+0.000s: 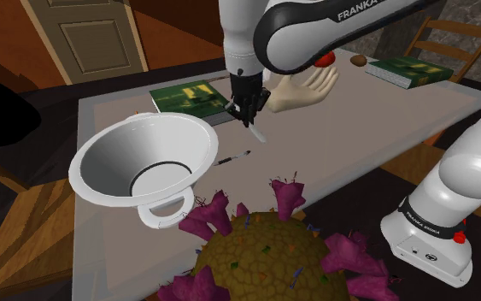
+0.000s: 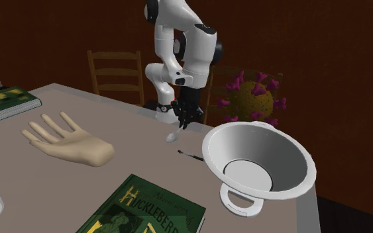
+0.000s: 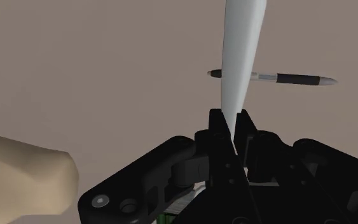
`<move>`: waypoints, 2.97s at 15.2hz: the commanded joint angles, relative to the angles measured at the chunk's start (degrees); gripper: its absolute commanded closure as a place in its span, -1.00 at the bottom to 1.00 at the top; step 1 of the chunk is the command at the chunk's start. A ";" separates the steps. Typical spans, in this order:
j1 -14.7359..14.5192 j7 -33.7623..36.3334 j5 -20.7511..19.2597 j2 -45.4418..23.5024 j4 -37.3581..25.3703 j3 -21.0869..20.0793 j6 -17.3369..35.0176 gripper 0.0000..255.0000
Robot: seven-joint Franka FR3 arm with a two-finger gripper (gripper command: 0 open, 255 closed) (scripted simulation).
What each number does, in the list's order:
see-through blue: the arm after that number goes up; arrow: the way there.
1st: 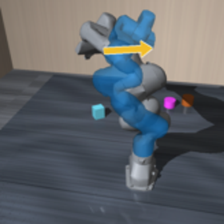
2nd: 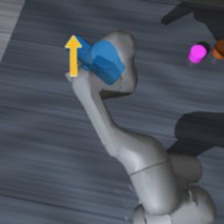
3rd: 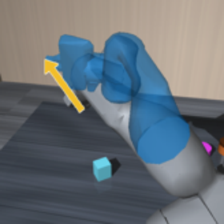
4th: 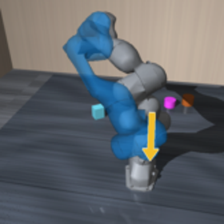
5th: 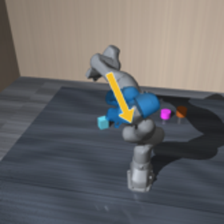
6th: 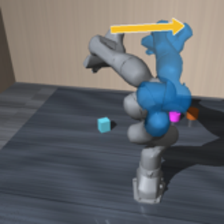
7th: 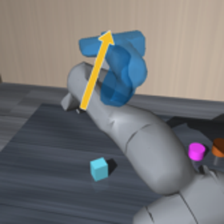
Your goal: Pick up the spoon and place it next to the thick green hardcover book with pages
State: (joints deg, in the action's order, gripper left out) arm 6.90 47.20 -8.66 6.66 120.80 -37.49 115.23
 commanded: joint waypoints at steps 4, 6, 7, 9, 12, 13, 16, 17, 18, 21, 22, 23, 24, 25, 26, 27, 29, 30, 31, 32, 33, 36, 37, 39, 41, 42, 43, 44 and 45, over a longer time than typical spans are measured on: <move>2.77 -2.74 -4.97 -7.45 -6.82 2.15 -0.26 1.00; 2.72 -2.18 -5.48 -7.98 -5.80 2.16 1.12 1.00; 2.70 -1.89 -5.75 -8.27 -5.31 2.17 1.80 1.00; 2.66 -1.28 -6.34 -8.88 -4.36 2.18 3.15 1.00; 2.59 -0.28 -7.34 -9.90 -3.05 2.21 5.14 1.00; 2.56 0.07 -7.70 -10.27 -2.63 2.23 5.80 1.00; 2.45 1.18 -8.87 -11.45 -1.48 2.33 7.74 1.00; 2.40 1.57 -9.30 -11.87 -1.12 2.38 8.37 1.00; 2.36 1.97 -9.73 -12.31 -0.78 2.42 9.00 1.00; 2.18 3.22 -11.14 -13.68 0.17 2.63 10.85 1.00; 2.11 3.66 -11.63 -14.16 0.46 2.72 11.46 1.00; 2.04 4.11 -12.14 -14.65 0.74 2.81 12.05 1.00; 1.95 4.56 -12.67 -15.16 1.00 2.92 12.65 1.00; 1.84 5.15 -13.35 -15.80 1.31 3.06 13.38 1.00; 1.84 5.14 -13.35 -15.80 1.31 3.07 13.38 1.00; 1.84 5.14 -13.35 -15.80 1.31 3.07 13.38 1.00; 1.84 5.14 -13.35 -15.80 1.31 3.07 13.38 1.00; 1.84 5.14 -13.35 -15.80 1.31 3.07 13.38 1.00; 1.84 5.14 -13.35 -15.80 1.31 3.07 13.38 1.00; 1.84 5.14 -13.35 -15.80 1.31 3.07 13.38 1.00; 1.84 5.14 -13.35 -15.80 1.31 3.07 13.37 1.00; 1.84 5.14 -13.35 -15.80 1.31 3.07 13.37 -1.00; 1.84 5.14 -13.35 -15.80 1.31 3.07 13.37 -1.00; 1.84 5.14 -13.35 -15.80 1.31 3.07 13.37 -1.00; 1.95 3.48 -10.80 -13.32 0.05 2.29 10.34 -1.00; 1.96 2.73 -9.65 -12.18 -0.72 1.98 8.77 -1.00; 1.94 2.18 -8.81 -11.33 -1.38 1.77 7.50 -1.00; 1.92 2.18 -8.80 -11.33 -1.38 1.79 7.50 -1.00; 1.92 2.18 -8.80 -11.33 -1.38 1.80 7.50 -1.00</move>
State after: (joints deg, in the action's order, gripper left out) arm 8.82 49.59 -17.72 -4.86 119.75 -35.65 123.21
